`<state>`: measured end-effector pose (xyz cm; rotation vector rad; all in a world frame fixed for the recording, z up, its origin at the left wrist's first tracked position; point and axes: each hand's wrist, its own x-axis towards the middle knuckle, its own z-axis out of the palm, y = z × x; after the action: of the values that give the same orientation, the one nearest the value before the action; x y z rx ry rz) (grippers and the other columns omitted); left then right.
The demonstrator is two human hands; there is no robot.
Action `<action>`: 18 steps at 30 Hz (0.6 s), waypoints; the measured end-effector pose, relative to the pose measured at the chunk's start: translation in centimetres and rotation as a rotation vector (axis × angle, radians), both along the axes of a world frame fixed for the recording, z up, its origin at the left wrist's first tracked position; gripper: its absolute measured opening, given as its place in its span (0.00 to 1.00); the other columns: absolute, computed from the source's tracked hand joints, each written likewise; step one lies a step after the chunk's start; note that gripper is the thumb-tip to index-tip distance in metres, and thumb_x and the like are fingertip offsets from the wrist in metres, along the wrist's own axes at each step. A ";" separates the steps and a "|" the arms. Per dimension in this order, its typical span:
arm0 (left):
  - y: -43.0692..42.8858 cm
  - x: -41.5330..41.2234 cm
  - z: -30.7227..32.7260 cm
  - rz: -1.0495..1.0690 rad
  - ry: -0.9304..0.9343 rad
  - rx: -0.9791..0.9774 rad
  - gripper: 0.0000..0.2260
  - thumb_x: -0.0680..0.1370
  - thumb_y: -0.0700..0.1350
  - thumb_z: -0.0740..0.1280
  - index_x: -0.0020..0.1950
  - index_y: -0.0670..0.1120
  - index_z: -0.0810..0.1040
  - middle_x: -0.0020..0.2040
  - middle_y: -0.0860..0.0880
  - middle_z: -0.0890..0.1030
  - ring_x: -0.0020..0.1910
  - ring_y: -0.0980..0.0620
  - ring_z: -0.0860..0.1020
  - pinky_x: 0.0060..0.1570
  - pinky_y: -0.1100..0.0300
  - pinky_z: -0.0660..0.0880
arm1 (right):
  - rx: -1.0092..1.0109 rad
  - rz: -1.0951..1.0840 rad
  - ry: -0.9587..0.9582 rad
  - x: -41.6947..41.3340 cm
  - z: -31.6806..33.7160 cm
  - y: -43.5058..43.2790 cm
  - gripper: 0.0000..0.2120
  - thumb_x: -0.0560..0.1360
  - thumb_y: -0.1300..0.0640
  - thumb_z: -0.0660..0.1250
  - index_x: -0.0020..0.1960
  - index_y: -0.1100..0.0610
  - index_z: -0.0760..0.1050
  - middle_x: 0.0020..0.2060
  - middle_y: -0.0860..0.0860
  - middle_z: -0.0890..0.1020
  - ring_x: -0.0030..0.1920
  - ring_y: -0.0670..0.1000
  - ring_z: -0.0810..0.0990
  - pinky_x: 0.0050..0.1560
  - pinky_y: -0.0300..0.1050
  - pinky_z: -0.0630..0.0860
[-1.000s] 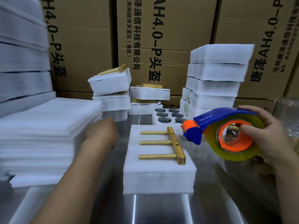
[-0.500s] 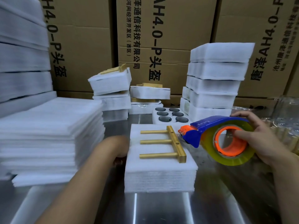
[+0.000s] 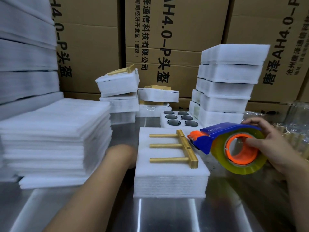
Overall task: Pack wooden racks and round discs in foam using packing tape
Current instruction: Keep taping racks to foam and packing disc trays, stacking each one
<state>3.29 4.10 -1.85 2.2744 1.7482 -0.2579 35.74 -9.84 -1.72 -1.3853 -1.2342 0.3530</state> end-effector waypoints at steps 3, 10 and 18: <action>0.1 0.0 0.0 -0.019 -0.048 0.045 0.12 0.78 0.44 0.60 0.56 0.42 0.77 0.52 0.46 0.79 0.53 0.47 0.78 0.53 0.57 0.74 | -0.010 -0.006 -0.007 0.1 -0.1 0.0 0.28 0.69 0.77 0.65 0.46 0.42 0.77 0.49 0.52 0.80 0.36 0.50 0.81 0.31 0.42 0.79; -0.9 1.3 2.7 0.040 -0.431 0.784 0.14 0.79 0.49 0.59 0.63 0.47 0.71 0.51 0.46 0.78 0.52 0.42 0.76 0.44 0.53 0.70 | -0.013 0.018 -0.016 0.2 -0.1 0.3 0.29 0.69 0.78 0.64 0.46 0.42 0.76 0.50 0.53 0.79 0.36 0.49 0.80 0.32 0.38 0.77; -3.1 5.6 -0.3 -0.482 -0.293 0.194 0.37 0.73 0.71 0.41 0.78 0.54 0.43 0.78 0.52 0.43 0.76 0.53 0.42 0.73 0.50 0.41 | -0.028 0.019 0.011 -0.4 0.0 0.1 0.28 0.70 0.77 0.64 0.45 0.42 0.75 0.48 0.54 0.79 0.38 0.54 0.79 0.33 0.43 0.77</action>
<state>8.84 1.00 -2.14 2.6850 1.1099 0.1601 35.31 -9.71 -1.75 -1.3944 -1.2387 0.3921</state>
